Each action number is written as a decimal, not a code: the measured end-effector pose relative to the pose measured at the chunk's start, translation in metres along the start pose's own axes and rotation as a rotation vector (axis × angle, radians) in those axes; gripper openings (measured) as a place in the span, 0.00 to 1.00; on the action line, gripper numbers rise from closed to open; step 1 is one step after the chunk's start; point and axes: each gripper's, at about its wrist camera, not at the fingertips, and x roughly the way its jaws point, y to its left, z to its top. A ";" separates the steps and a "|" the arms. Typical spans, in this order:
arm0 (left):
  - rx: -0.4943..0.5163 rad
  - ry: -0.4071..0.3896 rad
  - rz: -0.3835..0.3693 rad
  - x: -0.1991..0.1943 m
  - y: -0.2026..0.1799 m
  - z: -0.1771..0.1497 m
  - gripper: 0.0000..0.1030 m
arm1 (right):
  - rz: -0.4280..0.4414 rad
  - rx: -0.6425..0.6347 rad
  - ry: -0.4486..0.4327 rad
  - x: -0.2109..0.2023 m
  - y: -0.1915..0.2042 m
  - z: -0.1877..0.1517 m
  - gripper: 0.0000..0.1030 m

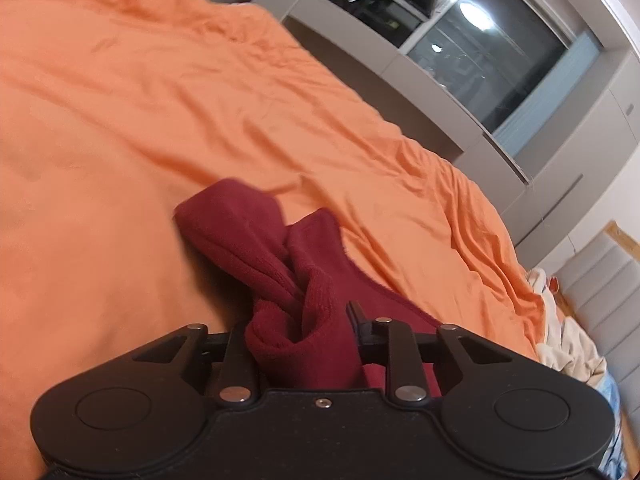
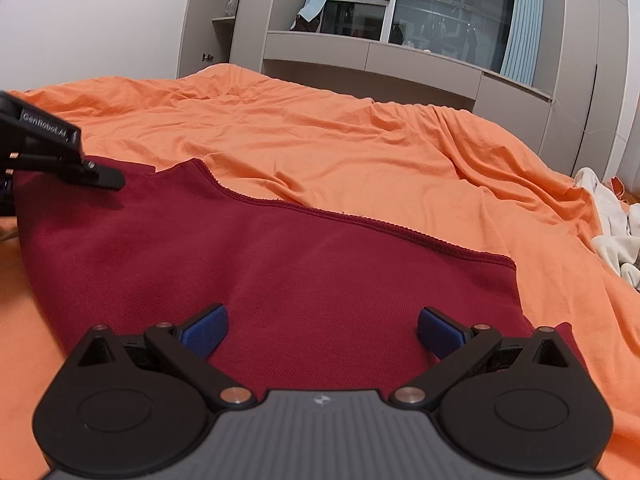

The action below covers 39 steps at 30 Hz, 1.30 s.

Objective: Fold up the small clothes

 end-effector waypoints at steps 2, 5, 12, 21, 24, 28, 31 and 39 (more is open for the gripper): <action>0.056 -0.014 -0.013 -0.002 -0.012 0.002 0.20 | 0.021 0.028 0.021 -0.003 -0.011 0.003 1.00; 0.149 -0.021 -0.032 -0.002 -0.035 0.005 0.17 | 0.017 0.082 0.027 -0.012 -0.033 0.006 1.00; 0.369 0.008 -0.094 -0.001 -0.098 0.004 0.15 | -0.091 0.250 -0.032 -0.036 -0.103 0.021 1.00; 0.740 0.093 -0.277 -0.007 -0.203 -0.046 0.15 | -0.174 0.486 -0.085 -0.060 -0.193 0.016 1.00; 0.821 0.139 -0.347 -0.012 -0.226 -0.076 0.15 | -0.208 0.513 -0.090 -0.064 -0.209 0.013 1.00; 0.887 0.193 -0.380 -0.013 -0.242 -0.113 0.15 | -0.220 0.550 -0.094 -0.068 -0.220 0.007 1.00; 0.914 0.224 -0.384 -0.010 -0.242 -0.131 0.18 | -0.220 0.561 -0.090 -0.068 -0.225 0.005 1.00; 0.891 0.303 -0.436 -0.003 -0.232 -0.136 0.39 | -0.239 0.579 -0.088 -0.072 -0.225 0.001 1.00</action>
